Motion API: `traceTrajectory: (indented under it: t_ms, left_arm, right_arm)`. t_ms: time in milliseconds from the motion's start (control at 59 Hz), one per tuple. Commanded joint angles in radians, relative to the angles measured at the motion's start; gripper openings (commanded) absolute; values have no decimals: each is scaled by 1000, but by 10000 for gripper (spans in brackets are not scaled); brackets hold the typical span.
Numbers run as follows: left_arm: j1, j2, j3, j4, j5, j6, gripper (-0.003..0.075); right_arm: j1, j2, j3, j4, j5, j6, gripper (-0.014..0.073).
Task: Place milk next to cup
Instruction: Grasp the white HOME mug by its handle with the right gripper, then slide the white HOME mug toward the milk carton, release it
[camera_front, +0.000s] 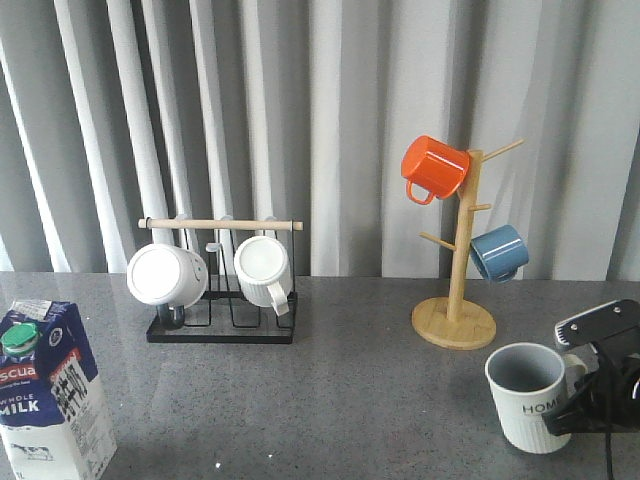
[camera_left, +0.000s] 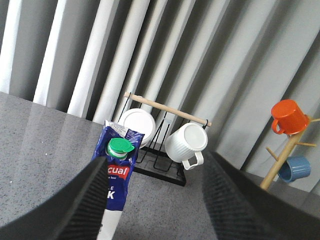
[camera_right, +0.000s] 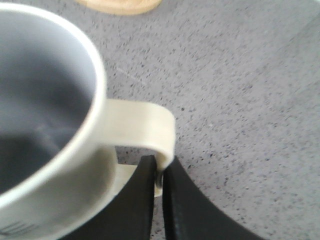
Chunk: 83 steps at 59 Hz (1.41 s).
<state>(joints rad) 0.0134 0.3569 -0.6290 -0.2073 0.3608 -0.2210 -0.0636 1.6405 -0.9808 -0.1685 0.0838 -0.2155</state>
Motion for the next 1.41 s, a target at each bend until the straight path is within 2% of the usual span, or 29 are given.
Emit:
traceTrajectory:
  t_ms: [0,169,305,390,542,847,1016,1219,1321,1389]
  left_arm:
    - [-5,18,-31,-6,-43,0,415]
    - [-5,18,-31,-7,-29,0,415]
    - [-5,18,-31,-7,-29,0,415]
    - [-5,18,-31,-7,-29,0,415]
    - [-5,18,-31,-7,-29,0,415]
    - [-5,18,-31,-8,-27,0,415]
    - [-5,18,-31,-8,-27,0,415]
    - [-5,18,-31,-8,-25,0,415]
    - [-5,18,-31,-8,-24,0,415]
    - [-5,18,-31,-8,-22,0,415]
  right_arm:
    - [26,-135,-33,41,-67,-5,-11]
    - [194,-240,-73,144,4,-6,-11]
    - [342,-215,-81,191,4,-4,-9]
    - [390,-171,-79,223,11,-2,-8]
    - [398,-105,-79,277,9,-2,-6]
    - [396,-16,-79,276,76,-5,23]
    - [396,-13,-79,278,102,-5,131]
    - [396,-15,-79,277,152,-3,344]
    - [396,-39,-79,277,175,-1,405]
    - [396,-73,-79,275,188,0,414]
